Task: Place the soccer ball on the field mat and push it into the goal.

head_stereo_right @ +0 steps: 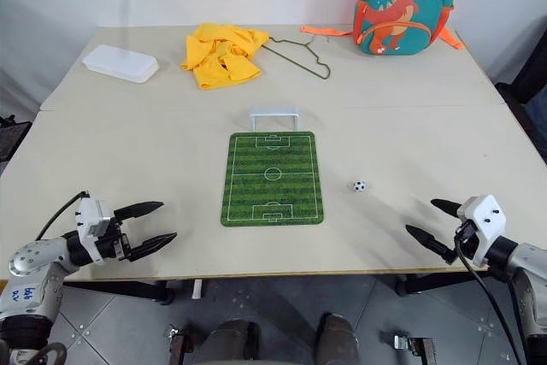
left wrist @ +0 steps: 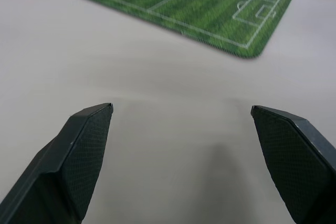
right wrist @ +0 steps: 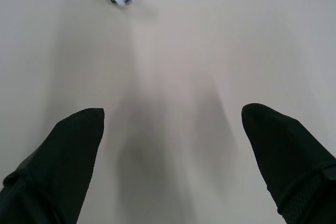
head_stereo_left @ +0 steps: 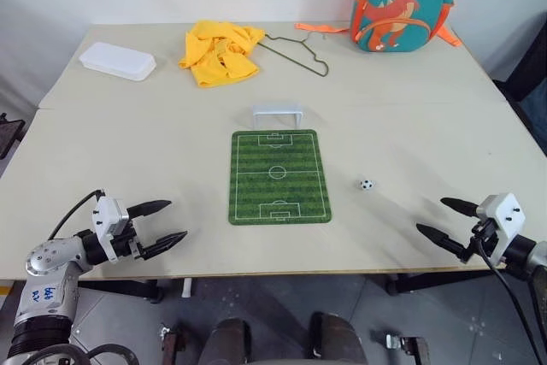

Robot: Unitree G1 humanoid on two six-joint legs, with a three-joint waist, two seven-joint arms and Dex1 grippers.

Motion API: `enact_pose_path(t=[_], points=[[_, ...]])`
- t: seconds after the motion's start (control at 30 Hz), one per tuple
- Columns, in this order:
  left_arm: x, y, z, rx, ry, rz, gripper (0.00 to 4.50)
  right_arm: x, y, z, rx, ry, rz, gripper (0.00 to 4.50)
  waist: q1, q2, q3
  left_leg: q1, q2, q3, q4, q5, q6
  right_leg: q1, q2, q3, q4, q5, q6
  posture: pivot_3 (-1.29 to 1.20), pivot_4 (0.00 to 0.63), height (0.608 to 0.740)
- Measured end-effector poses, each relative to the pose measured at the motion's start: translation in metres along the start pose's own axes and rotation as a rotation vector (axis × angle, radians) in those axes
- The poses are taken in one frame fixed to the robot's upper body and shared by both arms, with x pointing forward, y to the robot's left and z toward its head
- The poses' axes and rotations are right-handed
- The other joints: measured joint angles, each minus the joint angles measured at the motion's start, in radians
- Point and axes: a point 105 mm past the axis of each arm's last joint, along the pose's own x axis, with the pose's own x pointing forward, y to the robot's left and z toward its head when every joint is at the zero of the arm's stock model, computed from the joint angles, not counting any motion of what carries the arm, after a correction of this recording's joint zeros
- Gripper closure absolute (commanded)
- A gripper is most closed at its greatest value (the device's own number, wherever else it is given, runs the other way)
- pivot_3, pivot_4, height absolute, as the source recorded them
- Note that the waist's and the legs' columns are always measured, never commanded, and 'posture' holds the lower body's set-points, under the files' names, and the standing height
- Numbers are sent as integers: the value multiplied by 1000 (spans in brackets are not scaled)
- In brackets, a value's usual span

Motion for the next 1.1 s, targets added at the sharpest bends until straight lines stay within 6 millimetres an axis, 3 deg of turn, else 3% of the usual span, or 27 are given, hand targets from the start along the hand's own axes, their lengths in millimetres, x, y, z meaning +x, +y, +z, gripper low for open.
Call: enact_pose_path(t=[0.2,0.57,0.8,1.1], points=[[3,-4,3,-19,-14,-57,0,12,6,17,-35,-21,38,73,-3,0,0,0,0,0,0,0,0,0,0,0,0,0,0,0,150,740],[6,-10,26,49,-118,-194,0,82,4,50,-104,39,188,73,-3,0,0,-2,0,0,2,0,0,-1,0,0,1,0,0,0,150,740],[-4,-27,24,70,-163,-285,0,103,5,42,-71,116,255,73,-5,0,0,-2,0,0,3,-1,0,-1,1,0,0,0,0,0,150,740],[-3,-20,37,153,-343,-192,0,115,1,44,-81,116,280,73,-25,-1,0,-2,1,1,6,-1,0,-1,1,0,2,1,-1,0,150,740]])
